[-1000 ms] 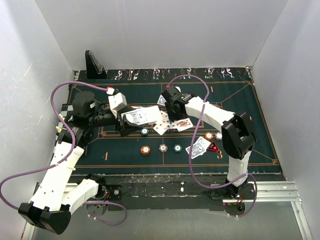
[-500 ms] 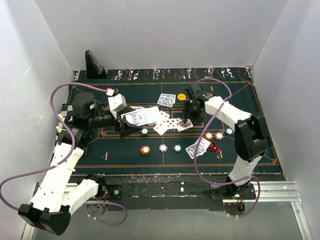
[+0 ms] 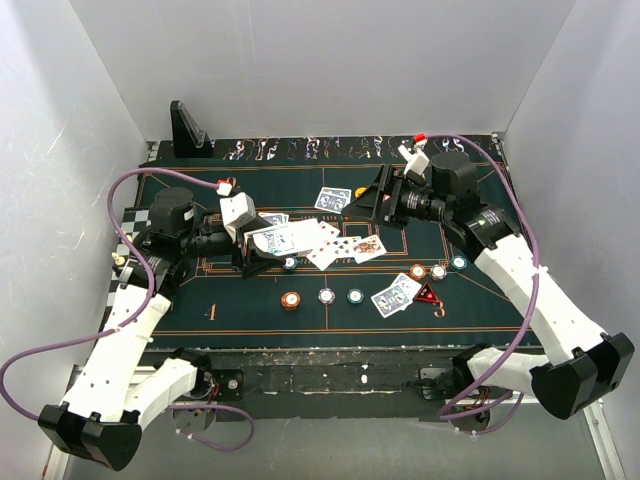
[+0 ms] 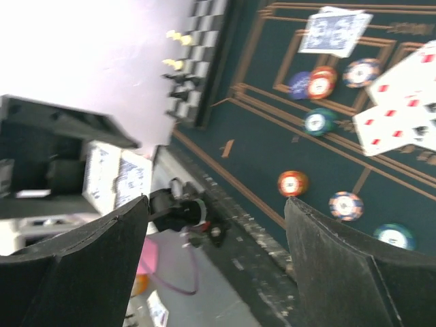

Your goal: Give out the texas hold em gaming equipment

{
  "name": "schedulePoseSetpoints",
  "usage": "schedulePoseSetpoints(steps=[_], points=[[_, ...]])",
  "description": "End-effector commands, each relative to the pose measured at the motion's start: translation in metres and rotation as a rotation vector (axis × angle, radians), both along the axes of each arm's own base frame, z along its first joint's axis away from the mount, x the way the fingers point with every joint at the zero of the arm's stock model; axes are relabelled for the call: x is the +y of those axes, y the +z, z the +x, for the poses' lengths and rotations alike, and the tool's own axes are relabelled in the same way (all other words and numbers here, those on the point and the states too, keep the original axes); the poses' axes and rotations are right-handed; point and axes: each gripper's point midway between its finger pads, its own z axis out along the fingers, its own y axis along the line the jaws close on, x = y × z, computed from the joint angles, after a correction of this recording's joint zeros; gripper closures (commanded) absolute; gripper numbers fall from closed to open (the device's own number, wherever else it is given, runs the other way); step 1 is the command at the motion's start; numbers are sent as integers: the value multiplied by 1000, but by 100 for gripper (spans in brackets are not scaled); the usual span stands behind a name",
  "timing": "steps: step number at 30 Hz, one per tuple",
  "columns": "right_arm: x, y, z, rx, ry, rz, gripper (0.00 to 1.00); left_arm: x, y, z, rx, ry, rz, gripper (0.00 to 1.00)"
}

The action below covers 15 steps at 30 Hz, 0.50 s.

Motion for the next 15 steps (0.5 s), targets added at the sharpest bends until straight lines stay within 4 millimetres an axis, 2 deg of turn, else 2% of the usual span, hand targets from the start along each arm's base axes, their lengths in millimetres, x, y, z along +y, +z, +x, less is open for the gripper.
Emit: schedulePoseSetpoints(steps=[1,5,10,15], points=[[28,22,-27,61,155,188,13,-1,9,-2,-42,-24,-22,89],[48,23,-38,72,215,177,12,-1,9,-1,-45,-21,-22,89],[69,22,-41,89,264,171,11,-2,11,0,-46,-19,-26,89],[82,18,-43,117,288,188,10,-1,11,0,-46,-18,-26,89]])
